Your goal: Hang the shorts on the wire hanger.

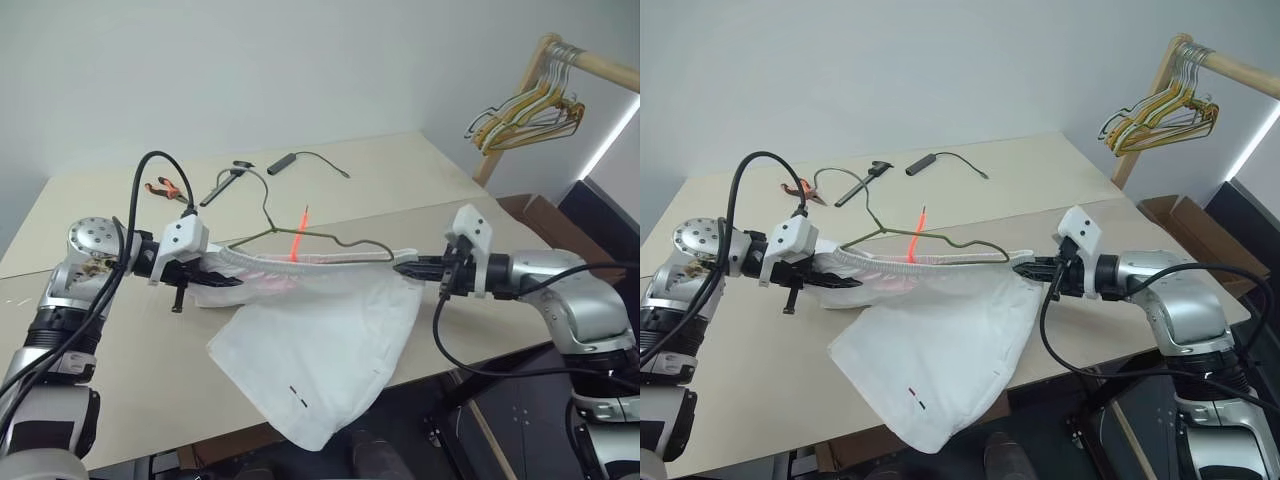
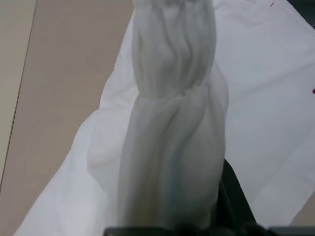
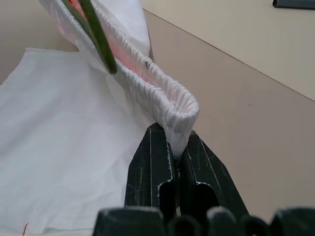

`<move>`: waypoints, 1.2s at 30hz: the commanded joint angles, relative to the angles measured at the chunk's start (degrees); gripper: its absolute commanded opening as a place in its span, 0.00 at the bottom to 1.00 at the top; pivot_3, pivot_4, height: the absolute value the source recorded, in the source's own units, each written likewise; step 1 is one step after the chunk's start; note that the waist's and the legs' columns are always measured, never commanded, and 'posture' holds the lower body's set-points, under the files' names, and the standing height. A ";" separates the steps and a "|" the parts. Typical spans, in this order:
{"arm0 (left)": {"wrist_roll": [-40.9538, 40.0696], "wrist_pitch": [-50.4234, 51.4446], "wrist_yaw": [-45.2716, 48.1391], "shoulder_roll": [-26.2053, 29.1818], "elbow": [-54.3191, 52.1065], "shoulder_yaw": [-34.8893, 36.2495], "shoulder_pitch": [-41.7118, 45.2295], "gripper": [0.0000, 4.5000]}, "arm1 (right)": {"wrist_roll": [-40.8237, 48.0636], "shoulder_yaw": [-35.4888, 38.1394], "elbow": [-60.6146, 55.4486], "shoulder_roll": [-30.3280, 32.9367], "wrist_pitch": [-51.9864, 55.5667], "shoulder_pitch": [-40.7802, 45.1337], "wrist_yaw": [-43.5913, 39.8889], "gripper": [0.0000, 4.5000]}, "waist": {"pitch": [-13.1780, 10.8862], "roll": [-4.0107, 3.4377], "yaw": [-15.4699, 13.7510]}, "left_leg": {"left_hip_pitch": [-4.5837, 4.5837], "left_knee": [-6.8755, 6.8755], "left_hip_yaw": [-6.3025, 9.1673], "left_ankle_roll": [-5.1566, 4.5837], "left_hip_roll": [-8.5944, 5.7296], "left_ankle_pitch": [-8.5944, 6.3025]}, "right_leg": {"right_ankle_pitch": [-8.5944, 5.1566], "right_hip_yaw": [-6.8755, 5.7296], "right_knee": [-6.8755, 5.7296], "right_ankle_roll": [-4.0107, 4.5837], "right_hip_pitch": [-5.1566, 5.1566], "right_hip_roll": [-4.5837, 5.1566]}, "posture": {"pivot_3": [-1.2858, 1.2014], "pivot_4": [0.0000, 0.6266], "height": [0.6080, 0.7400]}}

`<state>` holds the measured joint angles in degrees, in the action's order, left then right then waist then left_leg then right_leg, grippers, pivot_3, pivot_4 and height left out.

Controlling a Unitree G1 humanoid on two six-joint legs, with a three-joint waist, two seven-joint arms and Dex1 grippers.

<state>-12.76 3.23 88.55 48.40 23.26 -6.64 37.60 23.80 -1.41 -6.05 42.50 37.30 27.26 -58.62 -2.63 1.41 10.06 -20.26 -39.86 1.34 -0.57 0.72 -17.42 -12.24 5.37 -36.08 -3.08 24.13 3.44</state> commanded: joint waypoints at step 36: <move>1.30 -2.39 -2.62 2.77 4.34 0.48 -1.20 0.00 | 0.03 2.83 1.68 4.43 -2.72 2.17 -4.58 0.01 | 0.00 0.00 0.25 | 0.00 0.00 0.00 0.00 0.00 0.00 | 0.00 0.00 0.00 0.00 0.00 0.00 | 0.46 0.00 1.00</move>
<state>-12.93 1.19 86.58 49.00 25.92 -7.89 36.66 23.87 -1.57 -5.04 44.49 35.42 28.37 -63.48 -2.63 1.41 10.30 -20.26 -39.86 1.34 -0.57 0.72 -17.42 -12.24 5.37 -36.08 -3.08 24.14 3.45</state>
